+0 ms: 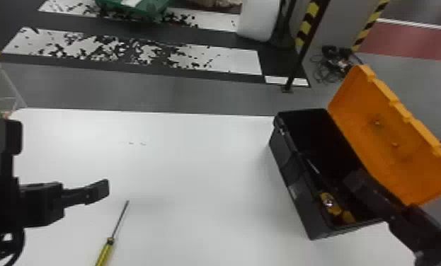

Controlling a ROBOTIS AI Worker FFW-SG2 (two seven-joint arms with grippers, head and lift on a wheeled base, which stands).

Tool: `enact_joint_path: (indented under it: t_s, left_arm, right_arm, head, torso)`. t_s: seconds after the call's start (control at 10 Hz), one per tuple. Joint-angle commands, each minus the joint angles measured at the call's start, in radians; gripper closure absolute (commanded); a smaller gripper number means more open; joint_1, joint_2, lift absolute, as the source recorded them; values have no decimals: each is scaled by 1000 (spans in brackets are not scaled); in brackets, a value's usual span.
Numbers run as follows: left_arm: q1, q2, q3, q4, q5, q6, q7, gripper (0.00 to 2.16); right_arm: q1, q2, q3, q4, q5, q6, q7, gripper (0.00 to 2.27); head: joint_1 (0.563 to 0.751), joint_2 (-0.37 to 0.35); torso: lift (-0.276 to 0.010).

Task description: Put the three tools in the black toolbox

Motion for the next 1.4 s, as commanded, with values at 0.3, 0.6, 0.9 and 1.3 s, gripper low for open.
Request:
enact_joint_path:
  t_s: [0.3,0.6,0.9,1.3]
  left_arm:
    - [26,-9,-75,105,-1,7,36,80]
    - [29,-10,-80,134,10,7,30,80]
    - [35,-4,-84,148,-1,7,35,80]
    - [23,-2,-92,203,-4,7,76,76]
  right_arm:
    - [0,-2,0,-2,6,3,-5,76]
    - [-8,-2,5,-2,9,6,-11,76]
    - [-14,0,11,3,4,6,-10,76]
    - [-37,-2,28,24,11,9,-8,76]
  head:
    - [695,-207]
    - [695,-225]
    - [695,-228]
    - [695,-213]
  torso:
    - [-55]
    - [-55]
    - [-55]
    - [-55]
